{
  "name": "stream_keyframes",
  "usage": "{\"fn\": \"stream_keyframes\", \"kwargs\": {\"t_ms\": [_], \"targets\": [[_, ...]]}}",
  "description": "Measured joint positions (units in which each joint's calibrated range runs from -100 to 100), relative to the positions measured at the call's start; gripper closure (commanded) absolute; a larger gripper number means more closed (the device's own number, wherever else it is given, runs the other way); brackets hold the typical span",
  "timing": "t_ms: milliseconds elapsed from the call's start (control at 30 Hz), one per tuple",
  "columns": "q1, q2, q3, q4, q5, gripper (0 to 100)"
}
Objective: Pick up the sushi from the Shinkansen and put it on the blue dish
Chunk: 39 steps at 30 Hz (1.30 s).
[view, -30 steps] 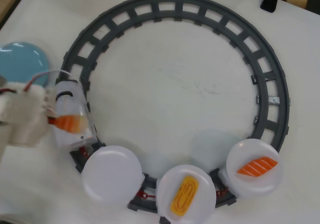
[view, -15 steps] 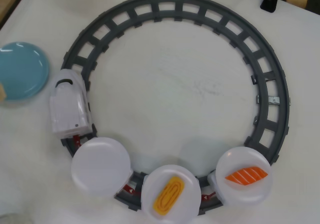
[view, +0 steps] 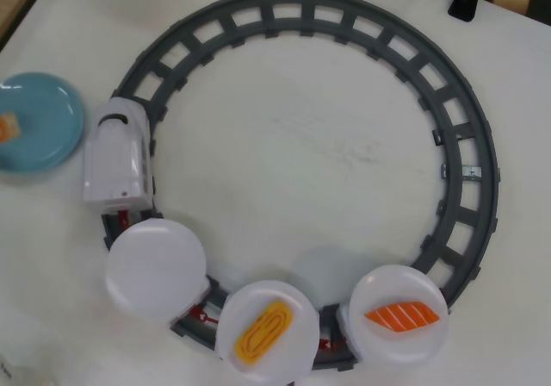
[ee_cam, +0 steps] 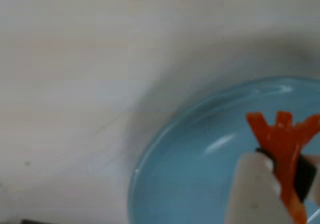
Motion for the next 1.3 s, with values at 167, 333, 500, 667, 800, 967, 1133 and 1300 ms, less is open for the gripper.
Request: {"fn": "stream_keyframes", "kwargs": {"t_ms": [167, 333, 500, 667, 800, 967, 1133, 1300], "targets": [[0.33, 6.83, -7.50, 0.00, 0.00, 97], [2.86, 12.57, -13.36, 0.00, 0.00, 97], [5.88, 17.55, -18.30, 0.00, 0.00, 97], [6.95, 20.16, -21.50, 0.00, 0.00, 94], [6.95, 20.58, -21.59, 0.00, 0.00, 80], [6.62, 20.58, -21.96, 2.10, 0.00, 72], [4.90, 18.81, -23.06, 4.96, 0.00, 72], [5.39, 9.19, -23.15, 7.48, 0.00, 72]]}}
